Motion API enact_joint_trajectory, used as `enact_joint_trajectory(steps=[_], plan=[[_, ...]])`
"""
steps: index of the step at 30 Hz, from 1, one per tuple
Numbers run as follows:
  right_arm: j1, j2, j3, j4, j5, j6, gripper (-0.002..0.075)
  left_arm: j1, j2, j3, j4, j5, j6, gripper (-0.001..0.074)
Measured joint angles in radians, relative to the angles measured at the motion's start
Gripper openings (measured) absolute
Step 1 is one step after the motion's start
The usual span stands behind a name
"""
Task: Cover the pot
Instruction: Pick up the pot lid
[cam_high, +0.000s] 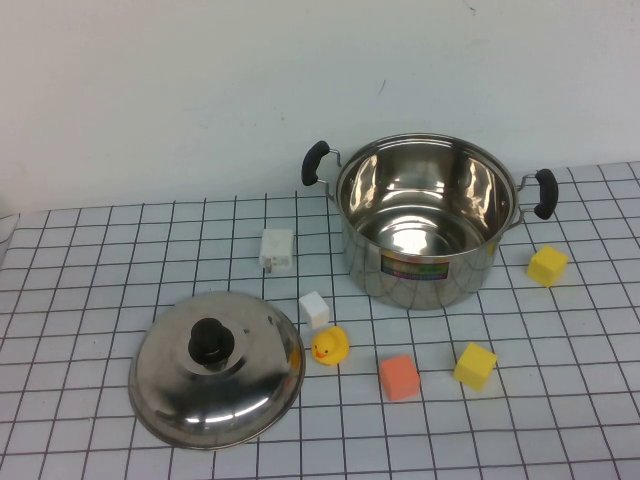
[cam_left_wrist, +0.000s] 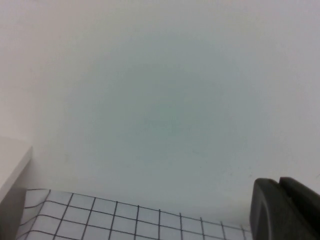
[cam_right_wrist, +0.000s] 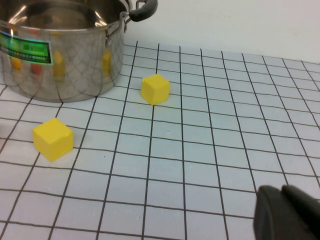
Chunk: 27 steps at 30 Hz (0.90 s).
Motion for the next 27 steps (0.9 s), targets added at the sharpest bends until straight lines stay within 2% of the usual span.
enact_joint_trajectory(steps=[3, 6, 11, 14, 18, 24, 27], plan=[[0.000, 0.000, 0.000, 0.000, 0.000, 0.000, 0.0009, 0.000, 0.064, 0.000, 0.103, -0.041, -0.044, -0.0001], [0.000, 0.000, 0.000, 0.000, 0.000, 0.000, 0.0009, -0.020, 0.118, 0.000, 0.261, -0.077, -0.177, -0.0001], [0.000, 0.000, 0.000, 0.000, 0.000, 0.000, 0.0009, -0.127, 0.205, 0.000, 0.531, -0.133, -0.435, -0.0001], [0.000, 0.000, 0.000, 0.000, 0.000, 0.000, 0.0009, -0.183, 0.275, 0.011, 0.589, -0.227, -0.486, -0.0001], [0.000, 0.000, 0.000, 0.000, 0.000, 0.000, 0.0009, -0.207, 0.401, 0.037, 0.552, -0.372, -0.418, -0.0001], [0.000, 0.000, 0.000, 0.000, 0.000, 0.000, 0.0009, -0.207, 0.623, 0.047, 0.365, -0.600, -0.088, -0.0001], [0.000, 0.000, 0.000, 0.000, 0.000, 0.000, 0.0009, -0.207, 0.725, 0.047, 0.309, -0.687, -0.021, 0.0001]])
